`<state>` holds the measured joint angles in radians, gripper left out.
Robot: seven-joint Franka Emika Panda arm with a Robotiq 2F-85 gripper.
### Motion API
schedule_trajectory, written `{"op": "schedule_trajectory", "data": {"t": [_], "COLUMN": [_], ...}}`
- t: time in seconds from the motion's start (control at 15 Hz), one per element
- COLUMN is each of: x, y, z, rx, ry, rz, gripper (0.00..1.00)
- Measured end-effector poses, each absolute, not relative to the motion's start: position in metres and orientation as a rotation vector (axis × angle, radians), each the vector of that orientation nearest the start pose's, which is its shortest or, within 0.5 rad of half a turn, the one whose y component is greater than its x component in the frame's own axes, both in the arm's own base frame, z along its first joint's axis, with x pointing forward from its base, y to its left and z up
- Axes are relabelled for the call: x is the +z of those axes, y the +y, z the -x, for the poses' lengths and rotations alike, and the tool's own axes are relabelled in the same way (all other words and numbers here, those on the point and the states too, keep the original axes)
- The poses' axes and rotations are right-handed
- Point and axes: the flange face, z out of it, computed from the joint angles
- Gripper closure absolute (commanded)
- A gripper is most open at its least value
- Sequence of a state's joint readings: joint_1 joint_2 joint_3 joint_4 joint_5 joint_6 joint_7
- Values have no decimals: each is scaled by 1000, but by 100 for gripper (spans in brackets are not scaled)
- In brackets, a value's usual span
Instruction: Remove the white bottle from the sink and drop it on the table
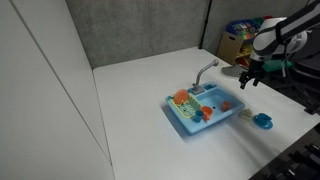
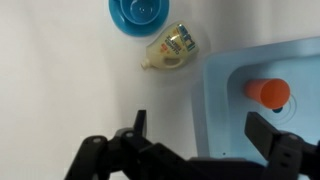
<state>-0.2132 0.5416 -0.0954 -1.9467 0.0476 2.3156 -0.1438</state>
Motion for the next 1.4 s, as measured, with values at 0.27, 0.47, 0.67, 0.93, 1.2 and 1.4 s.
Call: {"op": "schedule_trajectory", "data": {"t": [0.27,0.47,0.67,0.93,1.2,1.4], "x": [188,189,198,219,244,265], "y": [-185,-186,-184,-169,-148,-135], "z": [-569,-567,-568,-566,-554,-541], "rx": [346,361,339,287,258,235], "ry": [348,376,366,318,270,232], "rz": [3079,3080,3086,3102,3110,3118], "gripper": [0,0,0,0,0,0]}}
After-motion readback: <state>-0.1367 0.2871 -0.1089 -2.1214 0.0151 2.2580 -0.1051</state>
